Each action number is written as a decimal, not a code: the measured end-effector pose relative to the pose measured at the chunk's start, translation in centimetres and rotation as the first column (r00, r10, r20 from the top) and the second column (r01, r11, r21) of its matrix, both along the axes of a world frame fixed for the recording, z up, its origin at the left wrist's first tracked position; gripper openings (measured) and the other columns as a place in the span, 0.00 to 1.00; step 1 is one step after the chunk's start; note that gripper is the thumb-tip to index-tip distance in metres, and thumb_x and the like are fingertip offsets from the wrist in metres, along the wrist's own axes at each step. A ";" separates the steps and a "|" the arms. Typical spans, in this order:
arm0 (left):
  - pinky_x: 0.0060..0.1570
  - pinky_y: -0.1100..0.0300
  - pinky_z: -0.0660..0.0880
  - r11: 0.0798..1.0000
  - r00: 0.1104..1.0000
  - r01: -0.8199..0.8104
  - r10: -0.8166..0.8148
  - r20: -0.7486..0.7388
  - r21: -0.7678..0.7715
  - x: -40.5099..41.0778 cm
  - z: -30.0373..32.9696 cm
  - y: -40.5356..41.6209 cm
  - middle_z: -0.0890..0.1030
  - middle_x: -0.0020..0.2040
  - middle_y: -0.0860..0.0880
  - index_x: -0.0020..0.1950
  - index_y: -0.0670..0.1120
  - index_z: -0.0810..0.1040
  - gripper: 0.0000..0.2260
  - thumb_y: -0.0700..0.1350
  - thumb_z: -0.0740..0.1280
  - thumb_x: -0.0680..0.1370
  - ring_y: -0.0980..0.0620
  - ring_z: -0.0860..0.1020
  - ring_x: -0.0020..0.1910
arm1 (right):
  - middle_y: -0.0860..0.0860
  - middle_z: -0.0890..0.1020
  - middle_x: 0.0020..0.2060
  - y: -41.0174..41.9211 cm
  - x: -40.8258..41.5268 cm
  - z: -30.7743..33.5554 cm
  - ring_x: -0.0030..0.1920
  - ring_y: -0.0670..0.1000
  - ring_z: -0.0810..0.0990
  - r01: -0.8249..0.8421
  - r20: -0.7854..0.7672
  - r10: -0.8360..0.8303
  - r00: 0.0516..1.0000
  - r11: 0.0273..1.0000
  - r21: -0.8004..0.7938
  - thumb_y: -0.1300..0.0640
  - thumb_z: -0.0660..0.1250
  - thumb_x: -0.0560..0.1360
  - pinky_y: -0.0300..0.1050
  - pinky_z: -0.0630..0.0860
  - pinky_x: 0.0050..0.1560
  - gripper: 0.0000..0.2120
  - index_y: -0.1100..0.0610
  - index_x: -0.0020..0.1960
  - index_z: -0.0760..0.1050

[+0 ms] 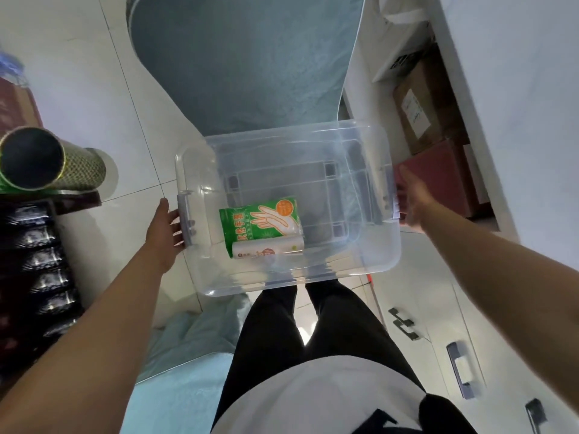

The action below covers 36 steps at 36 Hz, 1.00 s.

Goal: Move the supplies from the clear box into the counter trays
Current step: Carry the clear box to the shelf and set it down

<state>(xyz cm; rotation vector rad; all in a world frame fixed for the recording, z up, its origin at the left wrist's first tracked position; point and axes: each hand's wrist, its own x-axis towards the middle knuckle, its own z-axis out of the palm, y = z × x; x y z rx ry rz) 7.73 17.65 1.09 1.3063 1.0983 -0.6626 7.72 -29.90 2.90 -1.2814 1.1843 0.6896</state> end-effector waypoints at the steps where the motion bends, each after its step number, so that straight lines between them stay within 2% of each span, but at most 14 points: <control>1: 0.69 0.44 0.69 1.000 1.000 0.007 -0.007 -0.002 0.002 0.0 0.0 0.0 0.79 0.51 0.45 0.73 0.47 0.70 0.30 0.66 0.52 0.81 0.45 0.76 0.51 | 0.51 0.76 0.45 0.2 0.0 -0.6 0.41 0.47 0.73 -0.004 0.007 0.004 1.000 1.000 0.000 0.34 0.59 0.75 0.39 0.72 0.40 0.35 0.62 0.67 0.73; 4: 0.67 0.44 0.69 1.000 1.000 0.017 -0.017 -0.019 0.026 -0.5 0.2 0.2 0.78 0.49 0.44 0.72 0.48 0.70 0.31 0.67 0.51 0.80 0.44 0.76 0.49 | 0.59 0.74 0.67 1.3 -1.4 -1.0 0.61 0.54 0.75 -0.022 0.010 0.025 1.000 0.975 -0.223 0.33 0.63 0.73 0.55 0.72 0.66 0.38 0.58 0.73 0.68; 5: 0.66 0.44 0.69 0.999 0.999 0.020 -0.019 -0.026 0.030 -0.6 0.3 0.3 0.78 0.48 0.44 0.72 0.48 0.70 0.31 0.68 0.51 0.80 0.44 0.76 0.48 | 0.58 0.73 0.69 1.7 -2.1 -0.7 0.64 0.58 0.75 -0.019 0.016 0.024 1.000 0.964 -0.267 0.34 0.66 0.72 0.58 0.71 0.67 0.40 0.59 0.74 0.67; 9: 0.57 0.44 0.72 0.999 0.999 0.034 -0.033 -0.033 0.028 -1.4 0.9 0.7 0.77 0.47 0.44 0.73 0.49 0.69 0.32 0.69 0.50 0.79 0.45 0.76 0.44 | 0.57 0.76 0.66 2.7 -5.6 0.9 0.58 0.58 0.77 0.010 0.075 0.013 0.997 0.955 -0.296 0.37 0.68 0.73 0.54 0.74 0.59 0.35 0.60 0.70 0.72; 12: 0.56 0.45 0.71 0.996 0.997 0.075 -0.075 -0.024 0.040 -1.5 1.5 0.8 0.76 0.46 0.43 0.74 0.49 0.68 0.32 0.69 0.50 0.79 0.45 0.75 0.43 | 0.58 0.79 0.63 2.6 -8.2 2.0 0.58 0.60 0.79 0.053 0.089 -0.030 0.996 0.963 -0.265 0.39 0.66 0.75 0.56 0.76 0.59 0.30 0.59 0.68 0.74; 16: 0.65 0.40 0.70 0.986 0.987 0.162 -0.162 -0.020 0.030 -1.3 2.1 0.9 0.77 0.47 0.42 0.73 0.48 0.69 0.34 0.70 0.49 0.79 0.44 0.75 0.43 | 0.59 0.80 0.59 2.1 -11.4 3.3 0.56 0.62 0.79 0.071 0.042 -0.063 0.997 0.973 -0.222 0.36 0.63 0.75 0.52 0.75 0.54 0.31 0.61 0.65 0.74; 20: 0.67 0.36 0.68 0.969 0.970 0.244 -0.243 -0.018 0.042 -1.1 3.3 0.0 0.76 0.57 0.41 0.74 0.49 0.68 0.35 0.72 0.49 0.77 0.41 0.74 0.55 | 0.57 0.81 0.56 2.3 -14.6 4.5 0.48 0.58 0.80 0.146 0.071 -0.133 0.989 0.961 -0.233 0.35 0.64 0.74 0.47 0.75 0.44 0.32 0.61 0.62 0.76; 23: 0.65 0.37 0.70 0.953 0.954 0.299 -0.299 -0.002 0.058 -1.1 4.5 -1.1 0.78 0.54 0.42 0.72 0.49 0.70 0.35 0.72 0.50 0.77 0.41 0.74 0.56 | 0.57 0.80 0.56 2.6 -16.8 5.6 0.48 0.57 0.79 0.209 0.109 -0.187 0.976 0.944 -0.255 0.36 0.64 0.75 0.50 0.74 0.50 0.28 0.59 0.59 0.77; 26: 0.62 0.39 0.72 0.923 0.925 0.375 -0.379 0.031 0.087 -1.5 5.5 -2.4 0.77 0.63 0.39 0.72 0.48 0.70 0.35 0.72 0.51 0.77 0.39 0.75 0.60 | 0.57 0.78 0.59 2.6 -19.3 6.5 0.56 0.60 0.78 0.252 0.112 -0.229 0.967 0.928 -0.275 0.36 0.62 0.76 0.52 0.74 0.53 0.28 0.58 0.64 0.74; 29: 0.59 0.43 0.72 0.885 0.886 0.451 -0.459 0.059 0.119 -2.4 6.4 -3.8 0.75 0.67 0.38 0.74 0.49 0.68 0.34 0.70 0.51 0.78 0.38 0.73 0.66 | 0.55 0.78 0.57 2.9 -23.1 6.8 0.55 0.60 0.78 0.319 0.119 -0.296 0.948 0.904 -0.286 0.36 0.62 0.76 0.53 0.75 0.56 0.28 0.58 0.64 0.74; 31: 0.59 0.44 0.73 0.858 0.860 0.493 -0.505 0.067 0.143 -3.2 6.8 -4.7 0.76 0.65 0.39 0.72 0.49 0.71 0.33 0.70 0.52 0.78 0.39 0.75 0.62 | 0.53 0.80 0.52 3.4 -26.3 6.8 0.48 0.57 0.79 0.371 0.124 -0.349 0.929 0.886 -0.279 0.36 0.62 0.77 0.53 0.75 0.53 0.24 0.56 0.59 0.74; 33: 0.52 0.49 0.75 0.829 0.829 0.535 -0.552 0.088 0.164 -4.4 7.2 -5.8 0.79 0.60 0.41 0.66 0.50 0.74 0.31 0.71 0.54 0.77 0.41 0.77 0.54 | 0.52 0.79 0.48 3.8 -29.6 6.6 0.42 0.54 0.78 0.435 0.127 -0.416 0.900 0.867 -0.244 0.35 0.61 0.77 0.53 0.74 0.51 0.23 0.54 0.55 0.74; 35: 0.47 0.51 0.76 0.787 0.784 0.588 -0.611 0.111 0.186 -5.8 7.4 -7.0 0.80 0.57 0.42 0.61 0.50 0.76 0.28 0.71 0.56 0.75 0.42 0.78 0.51 | 0.55 0.79 0.52 4.0 -33.0 6.4 0.46 0.55 0.79 0.490 0.117 -0.476 0.872 0.851 -0.191 0.32 0.59 0.76 0.55 0.75 0.56 0.28 0.55 0.59 0.74; 36: 0.51 0.49 0.77 0.771 0.767 0.604 -0.631 0.116 0.203 -6.6 7.4 -7.6 0.80 0.58 0.42 0.62 0.49 0.77 0.29 0.70 0.58 0.73 0.41 0.79 0.53 | 0.56 0.78 0.56 3.9 -34.9 6.2 0.51 0.58 0.79 0.519 0.109 -0.508 0.855 0.837 -0.174 0.31 0.58 0.75 0.57 0.75 0.60 0.32 0.57 0.62 0.73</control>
